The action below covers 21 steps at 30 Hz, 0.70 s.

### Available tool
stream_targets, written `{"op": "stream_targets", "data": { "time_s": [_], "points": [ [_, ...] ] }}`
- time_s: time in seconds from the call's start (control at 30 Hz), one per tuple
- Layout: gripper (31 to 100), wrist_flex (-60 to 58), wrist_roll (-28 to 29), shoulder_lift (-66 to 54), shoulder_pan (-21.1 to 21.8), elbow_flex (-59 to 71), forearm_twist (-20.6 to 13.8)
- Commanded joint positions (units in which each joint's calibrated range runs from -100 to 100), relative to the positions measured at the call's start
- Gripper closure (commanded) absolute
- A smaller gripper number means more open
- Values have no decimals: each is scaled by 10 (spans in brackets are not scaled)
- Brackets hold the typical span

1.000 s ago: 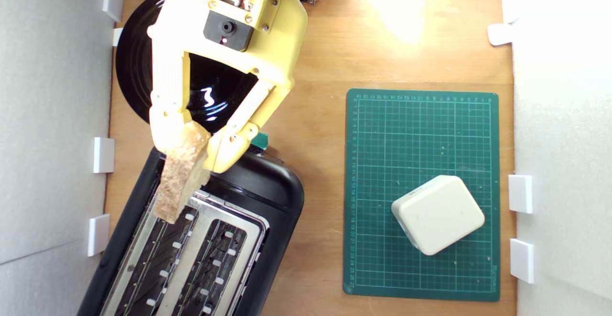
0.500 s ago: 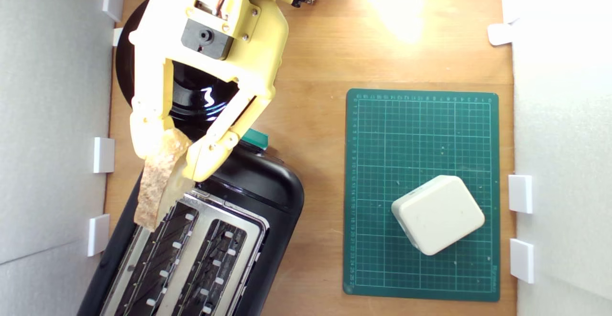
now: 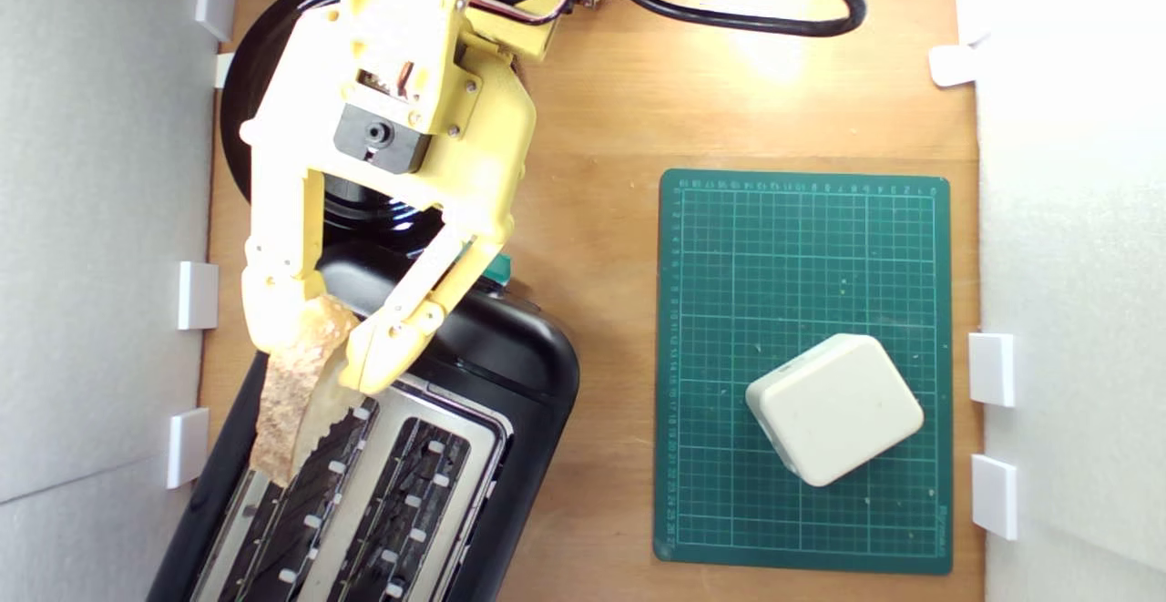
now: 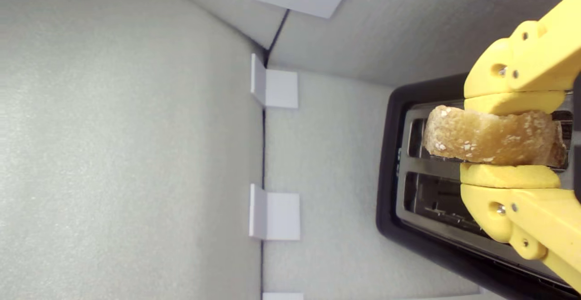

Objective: Pick bread and place in toaster

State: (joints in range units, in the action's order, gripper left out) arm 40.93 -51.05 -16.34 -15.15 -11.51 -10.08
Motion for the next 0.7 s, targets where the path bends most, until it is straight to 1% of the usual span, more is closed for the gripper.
{"op": "stream_targets", "data": {
  "time_s": [0.0,0.17,0.33,0.6,0.67],
  "points": [
    [774,-23,3,0,-8,-37,0],
    [774,-24,2,4,-20,-36,5],
    [774,-58,3,19,-22,-36,5],
    [774,-62,3,25,-23,-36,3],
    [774,-63,1,26,-31,-36,5]
  ]
}}
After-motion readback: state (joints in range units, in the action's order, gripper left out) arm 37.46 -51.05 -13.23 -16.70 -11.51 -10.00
